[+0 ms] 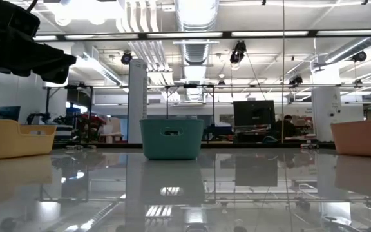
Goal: Sort batteries
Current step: Put the red battery into the orange bin
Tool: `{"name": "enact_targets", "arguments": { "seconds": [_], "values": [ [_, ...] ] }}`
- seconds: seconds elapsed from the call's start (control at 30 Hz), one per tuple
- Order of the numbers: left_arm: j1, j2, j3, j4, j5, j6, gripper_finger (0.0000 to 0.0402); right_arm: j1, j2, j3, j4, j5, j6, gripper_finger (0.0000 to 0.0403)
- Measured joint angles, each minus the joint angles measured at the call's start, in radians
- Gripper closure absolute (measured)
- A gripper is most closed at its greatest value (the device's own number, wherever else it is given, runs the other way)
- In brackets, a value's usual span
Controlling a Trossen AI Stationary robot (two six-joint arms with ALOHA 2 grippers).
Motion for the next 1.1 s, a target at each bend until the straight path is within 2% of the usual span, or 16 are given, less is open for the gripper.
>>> {"name": "enact_targets", "arguments": {
  "seconds": [0.07,0.17,0.37,0.53,0.93,1.1],
  "values": [
    [0.0,0.0,0.0,0.0,0.0,0.0,0.0301,0.065,0.047,-0.005,0.035,-0.009,0.188,0.0213],
    [0.0,0.0,0.0,0.0,0.0,0.0,0.0301,0.131,0.126,-0.01,0.093,-0.103,0.391,0.0213],
    [0.001,0.0,0.0,0.0,0.0,0.0,0.0301,0.198,0.258,-0.002,0.167,-0.179,0.625,0.0204],
    [0.001,0.0,0.0,0.0,0.0,0.0,0.0301,0.225,0.305,-0.022,0.175,-0.26,0.638,0.0202],
    [0.0,0.002,0.0,0.011,0.0,-0.001,0.0301,0.251,0.228,-0.223,0.296,-0.232,0.681,0.0211],
    [0.0,0.002,0.0,0.042,0.0,-0.111,0.0301,0.251,0.223,-0.262,0.385,-0.231,0.724,0.0221]
  ]
}}
